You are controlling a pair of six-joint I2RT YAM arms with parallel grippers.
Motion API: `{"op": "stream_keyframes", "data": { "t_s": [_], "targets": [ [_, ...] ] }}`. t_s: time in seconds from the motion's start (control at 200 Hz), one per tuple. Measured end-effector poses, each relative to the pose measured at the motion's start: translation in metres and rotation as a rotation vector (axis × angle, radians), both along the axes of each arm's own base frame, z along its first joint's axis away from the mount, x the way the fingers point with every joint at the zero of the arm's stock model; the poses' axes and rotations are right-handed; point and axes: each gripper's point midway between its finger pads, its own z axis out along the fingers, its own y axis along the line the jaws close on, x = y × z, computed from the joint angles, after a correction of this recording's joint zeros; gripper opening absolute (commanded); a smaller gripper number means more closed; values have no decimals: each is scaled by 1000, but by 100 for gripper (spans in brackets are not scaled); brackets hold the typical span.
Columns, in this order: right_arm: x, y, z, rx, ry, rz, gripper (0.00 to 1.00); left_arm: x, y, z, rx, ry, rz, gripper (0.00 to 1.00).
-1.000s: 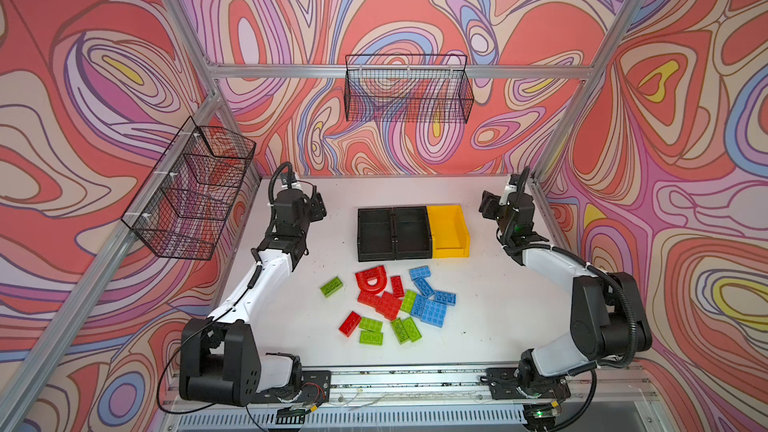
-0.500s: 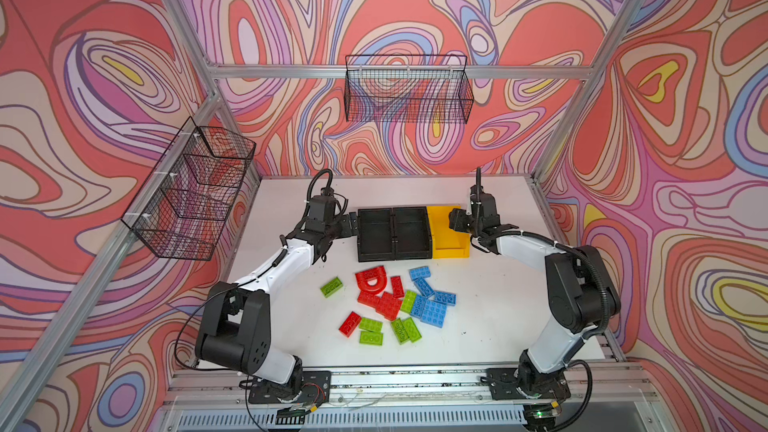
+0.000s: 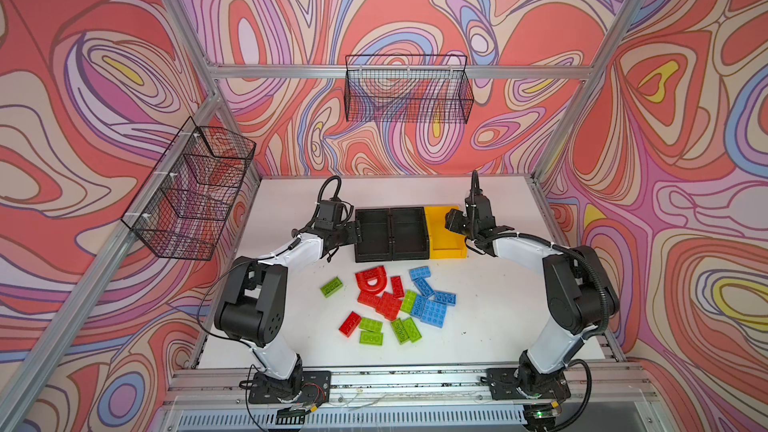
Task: Sort the legos into containers by color
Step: 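Lower the right gripper onto a lime-green brick while the left gripper waits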
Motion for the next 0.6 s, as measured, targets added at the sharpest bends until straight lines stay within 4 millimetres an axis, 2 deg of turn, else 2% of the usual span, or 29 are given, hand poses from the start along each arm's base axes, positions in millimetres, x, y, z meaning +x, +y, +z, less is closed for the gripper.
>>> {"op": "stream_keyframes", "data": {
  "t_s": [0.105,0.255,0.331,0.411,0.506,0.596],
  "targets": [
    [-4,1,8,1,-4,7,68,8,-3,-5,-2,13,0,59],
    [-12,1,25,-33,-20,31,69,12,-4,-12,1,30,3,42],
    [-18,8,34,-62,-35,68,69,12,-4,-16,3,42,3,34],
    [-28,28,42,-88,-52,144,69,12,-5,-18,3,47,1,26],
    [-46,61,48,-108,-61,273,69,14,-4,-18,7,46,5,24],
    [-69,96,44,-132,-47,417,69,19,-4,-15,13,38,11,24]
  ]
}}
